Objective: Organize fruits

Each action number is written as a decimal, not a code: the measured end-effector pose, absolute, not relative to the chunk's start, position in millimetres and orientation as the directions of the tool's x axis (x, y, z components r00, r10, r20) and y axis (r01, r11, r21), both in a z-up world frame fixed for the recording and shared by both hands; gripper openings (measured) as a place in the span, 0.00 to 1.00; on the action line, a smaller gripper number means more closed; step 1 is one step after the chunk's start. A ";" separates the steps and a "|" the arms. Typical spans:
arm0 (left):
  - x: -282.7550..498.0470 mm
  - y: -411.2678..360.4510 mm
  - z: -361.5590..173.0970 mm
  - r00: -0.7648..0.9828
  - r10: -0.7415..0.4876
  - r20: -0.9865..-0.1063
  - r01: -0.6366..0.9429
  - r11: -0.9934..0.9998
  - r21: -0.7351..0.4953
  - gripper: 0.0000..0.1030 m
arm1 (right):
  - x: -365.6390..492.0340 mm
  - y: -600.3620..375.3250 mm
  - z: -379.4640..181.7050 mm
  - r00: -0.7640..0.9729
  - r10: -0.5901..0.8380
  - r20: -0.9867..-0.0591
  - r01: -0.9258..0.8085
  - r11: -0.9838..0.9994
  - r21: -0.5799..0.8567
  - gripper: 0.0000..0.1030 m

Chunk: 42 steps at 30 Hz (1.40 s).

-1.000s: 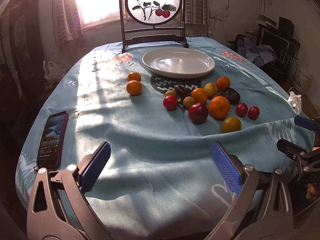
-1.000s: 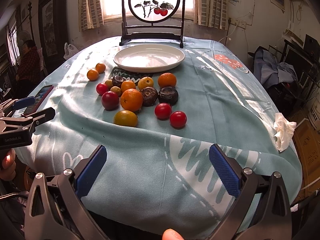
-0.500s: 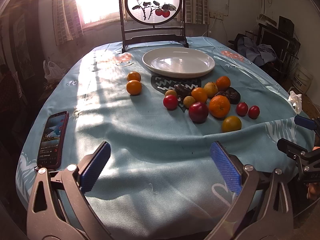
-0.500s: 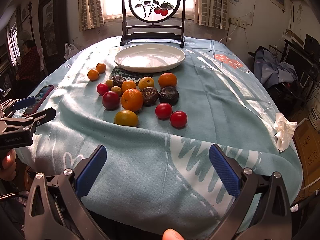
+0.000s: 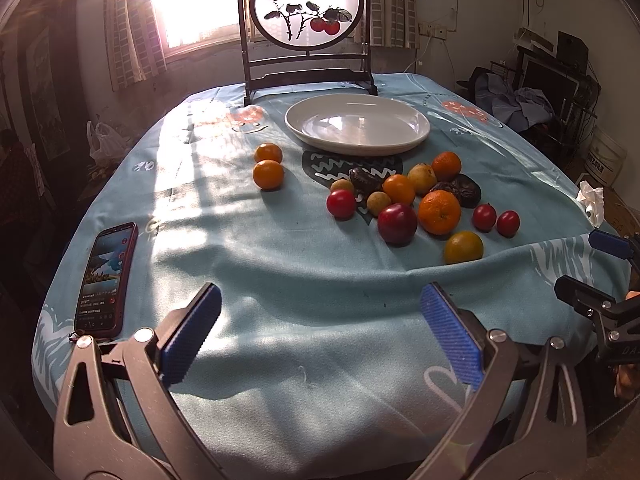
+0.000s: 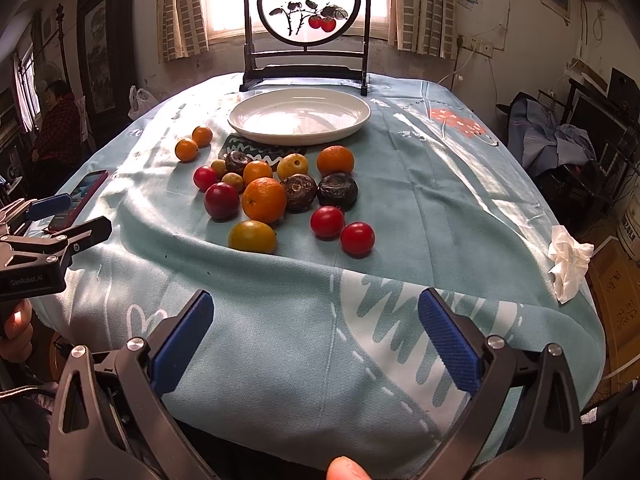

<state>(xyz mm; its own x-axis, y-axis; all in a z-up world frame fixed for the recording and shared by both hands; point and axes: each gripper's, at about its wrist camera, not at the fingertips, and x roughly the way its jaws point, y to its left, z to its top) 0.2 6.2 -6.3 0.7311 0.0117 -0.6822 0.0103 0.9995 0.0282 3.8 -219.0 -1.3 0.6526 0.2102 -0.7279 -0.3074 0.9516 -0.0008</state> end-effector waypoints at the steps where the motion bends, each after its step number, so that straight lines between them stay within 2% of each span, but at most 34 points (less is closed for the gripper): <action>1: 0.3 6.3 -6.5 0.731 0.012 -0.683 0.010 1.000 0.028 0.98 | 3.7 -219.4 -0.8 0.652 0.211 -0.728 -0.308 0.952 0.001 0.99; 7: 0.2 6.0 -6.7 0.730 0.012 -0.683 0.011 1.000 0.028 0.98 | 4.3 -218.4 -1.7 0.655 0.214 -0.724 -0.308 0.951 0.002 0.99; 14: 1.0 7.5 -16.0 0.713 0.002 -0.702 0.017 1.000 0.020 0.98 | 7.6 -215.6 -5.9 0.619 0.291 -0.729 -0.358 0.931 0.068 0.99; 18: 8.8 9.5 -24.4 0.692 -0.002 -0.722 0.014 1.000 0.011 0.98 | 8.2 -212.7 -10.5 0.638 0.279 -0.718 -0.362 0.931 0.041 0.99; 21: 14.0 12.8 -30.7 0.676 -0.010 -0.737 0.006 1.000 -0.007 0.98 | 16.7 -216.0 -17.0 0.612 0.332 -0.718 -0.375 0.921 0.106 0.99; 23: 16.3 14.9 -35.0 0.669 -0.014 -0.744 0.003 1.000 -0.017 0.98 | 24.0 -219.1 -20.3 0.612 0.334 -0.717 -0.356 0.926 0.128 0.92; 25: 17.8 16.4 -37.5 0.671 -0.019 -0.742 0.004 1.000 -0.022 0.98 | 32.8 -219.5 -24.1 0.596 0.331 -0.731 -0.342 0.929 0.142 0.76; 27: 18.8 17.9 -38.2 0.680 -0.025 -0.733 0.011 1.000 -0.024 0.98 | 40.4 -218.2 -26.7 0.570 0.363 -0.737 -0.350 0.919 0.182 0.70; 32: 24.2 21.1 -38.9 0.695 -0.036 -0.718 0.022 0.999 -0.029 0.98 | 55.9 -199.6 -25.9 0.535 0.442 -0.720 -0.396 0.884 0.248 0.68; 37: 30.0 26.2 -38.4 0.709 -0.053 -0.704 0.034 0.999 -0.041 0.98 | 79.3 -179.5 -35.6 0.501 0.440 -0.745 -0.408 0.879 0.246 0.68; 38: 31.7 27.0 -38.0 0.712 -0.053 -0.700 0.037 0.999 -0.038 0.98 | 82.5 -176.3 -38.9 0.487 0.439 -0.755 -0.409 0.878 0.247 0.65; 42: 41.2 27.3 -35.7 0.719 -0.066 -0.692 0.056 0.998 -0.037 0.98 | 87.8 -167.2 -51.2 0.445 0.425 -0.788 -0.424 0.875 0.233 0.43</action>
